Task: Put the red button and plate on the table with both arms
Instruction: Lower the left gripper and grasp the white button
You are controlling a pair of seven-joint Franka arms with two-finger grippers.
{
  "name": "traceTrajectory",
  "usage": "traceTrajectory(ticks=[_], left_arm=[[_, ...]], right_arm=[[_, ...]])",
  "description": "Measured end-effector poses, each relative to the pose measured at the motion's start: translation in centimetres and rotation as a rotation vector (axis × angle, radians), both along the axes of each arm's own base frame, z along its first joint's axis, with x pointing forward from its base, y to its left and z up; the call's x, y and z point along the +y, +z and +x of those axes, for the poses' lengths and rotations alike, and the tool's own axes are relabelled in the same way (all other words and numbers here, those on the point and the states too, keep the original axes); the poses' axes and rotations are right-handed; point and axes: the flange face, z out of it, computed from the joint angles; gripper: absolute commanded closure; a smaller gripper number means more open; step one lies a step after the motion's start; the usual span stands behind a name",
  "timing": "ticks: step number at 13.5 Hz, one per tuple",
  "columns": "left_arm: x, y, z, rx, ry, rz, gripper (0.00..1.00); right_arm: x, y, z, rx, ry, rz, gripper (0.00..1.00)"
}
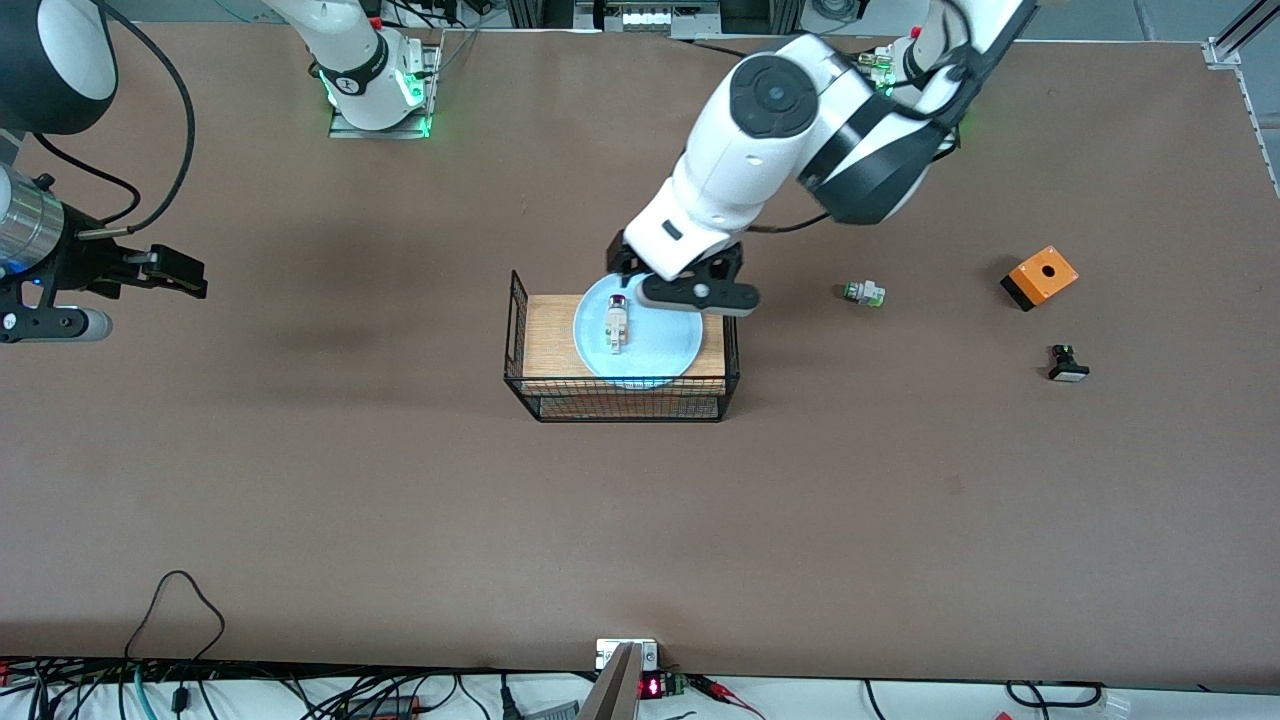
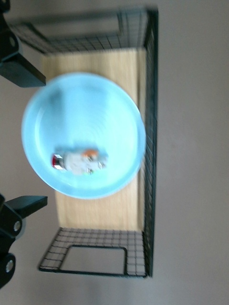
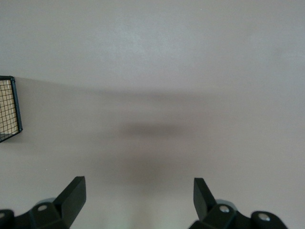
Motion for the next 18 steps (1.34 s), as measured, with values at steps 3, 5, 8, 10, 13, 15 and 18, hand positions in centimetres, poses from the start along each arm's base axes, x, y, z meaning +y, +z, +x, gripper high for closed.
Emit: traceTrajectory(ticks=[3,5,8,10,13,15,18], left_arm=[[-3.2,-3.6,-1.5,-0.073,-0.013,0.095,0.0],[-3.9,-5.6,-1.8,-0.133,-0.028,0.165,0.0],[-5.0,-7.9,-1.9,-0.184,-0.042,0.19,0.0],[-6.1,-9.3,-2.2,-0.192,-0.014,0.159,0.01],[-7.0,-10.7,-2.8,-0.224,-0.003,0.181,0.34],[-7.1,-10.7,-2.9,-0.242,0.005,0.188,0.59],[-7.2,-10.6,-2.9,-0.241,0.017,0.185,0.75]], right_arm=[[-0.6,-0.1,0.0,0.002,-0.011,0.0,0.0],[-0.8,-0.1,0.1,0.002,-0.014,0.0,0.0],[-0.9,-0.4,0.2,0.007,-0.015,-0.001,0.0],[-0.9,-0.6,0.2,0.011,-0.015,-0.001,0.0],[-1.0,-0.7,0.3,0.011,-0.017,-0.001,0.0],[-1.0,-0.7,0.3,0.011,-0.017,-0.001,0.0],[-0.8,-0.7,0.3,0.011,-0.013,0.0,0.0]])
